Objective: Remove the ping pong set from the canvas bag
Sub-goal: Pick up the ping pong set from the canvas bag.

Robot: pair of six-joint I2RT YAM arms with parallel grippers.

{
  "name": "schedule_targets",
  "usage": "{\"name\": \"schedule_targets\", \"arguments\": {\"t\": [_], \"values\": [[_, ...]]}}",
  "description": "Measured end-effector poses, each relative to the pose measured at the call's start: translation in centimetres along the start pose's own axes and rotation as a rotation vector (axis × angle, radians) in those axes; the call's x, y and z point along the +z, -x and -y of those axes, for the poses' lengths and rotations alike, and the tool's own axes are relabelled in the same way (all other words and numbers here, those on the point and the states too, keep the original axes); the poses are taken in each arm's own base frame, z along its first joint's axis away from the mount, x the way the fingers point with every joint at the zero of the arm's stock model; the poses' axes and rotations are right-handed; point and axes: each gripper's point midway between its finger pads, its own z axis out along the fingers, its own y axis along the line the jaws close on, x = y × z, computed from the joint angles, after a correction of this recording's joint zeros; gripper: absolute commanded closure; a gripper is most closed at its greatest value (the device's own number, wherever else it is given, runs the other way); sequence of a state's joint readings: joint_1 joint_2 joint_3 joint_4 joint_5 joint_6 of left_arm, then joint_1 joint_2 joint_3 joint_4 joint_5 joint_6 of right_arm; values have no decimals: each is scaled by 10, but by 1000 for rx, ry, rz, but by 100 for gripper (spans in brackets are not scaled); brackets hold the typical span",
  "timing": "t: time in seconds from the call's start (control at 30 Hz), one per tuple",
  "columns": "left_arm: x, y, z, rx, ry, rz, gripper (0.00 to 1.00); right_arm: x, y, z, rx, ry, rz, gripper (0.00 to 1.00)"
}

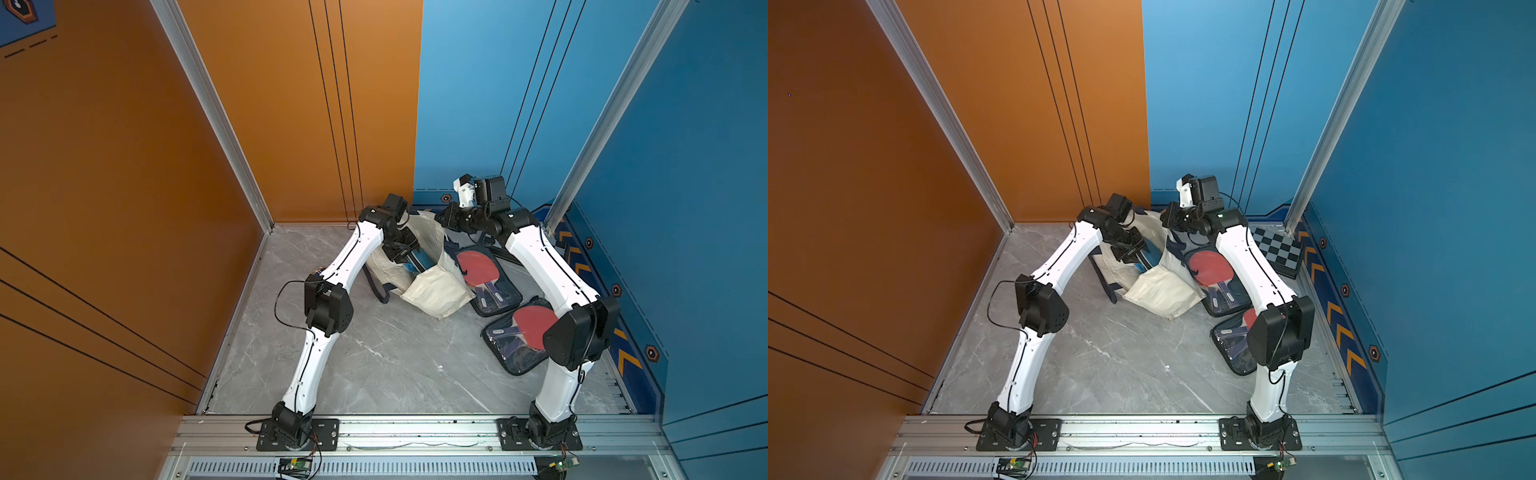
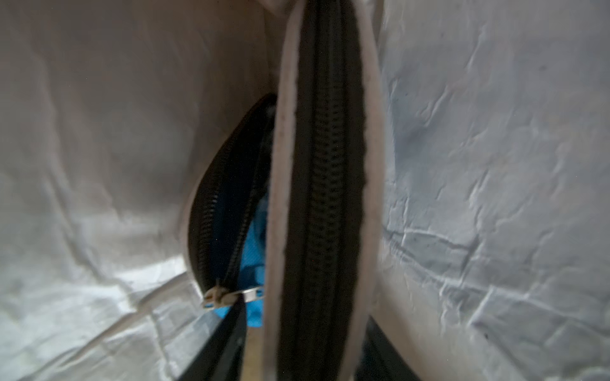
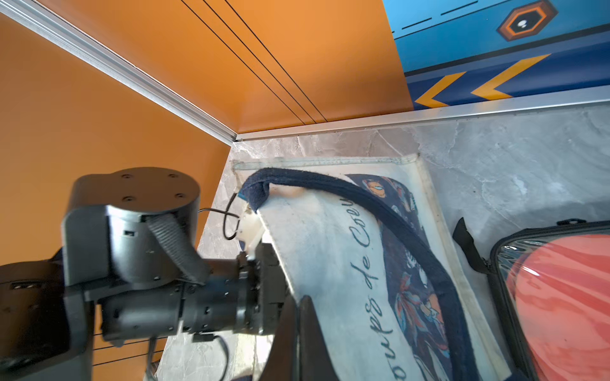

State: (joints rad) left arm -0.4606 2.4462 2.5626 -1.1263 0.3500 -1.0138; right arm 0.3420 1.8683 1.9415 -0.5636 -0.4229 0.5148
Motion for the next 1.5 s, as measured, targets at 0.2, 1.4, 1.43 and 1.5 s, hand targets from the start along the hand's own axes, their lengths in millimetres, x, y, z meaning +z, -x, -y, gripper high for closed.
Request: {"name": "schedule_targets", "arguments": {"t": [0.2, 1.4, 1.43, 1.5], "values": [[-2, 4, 24, 48, -63, 52, 99, 4, -2, 6, 3, -4, 1, 100], [-131, 12, 82, 38, -326, 181, 100, -8, 20, 59, 60, -75, 68, 100], [-138, 10, 85, 52, -341, 188, 100, -9, 21, 61, 62, -78, 71, 100], [-156, 7, 91, 89, -373, 206, 100, -11, 23, 66, 68, -86, 77, 100]]}}
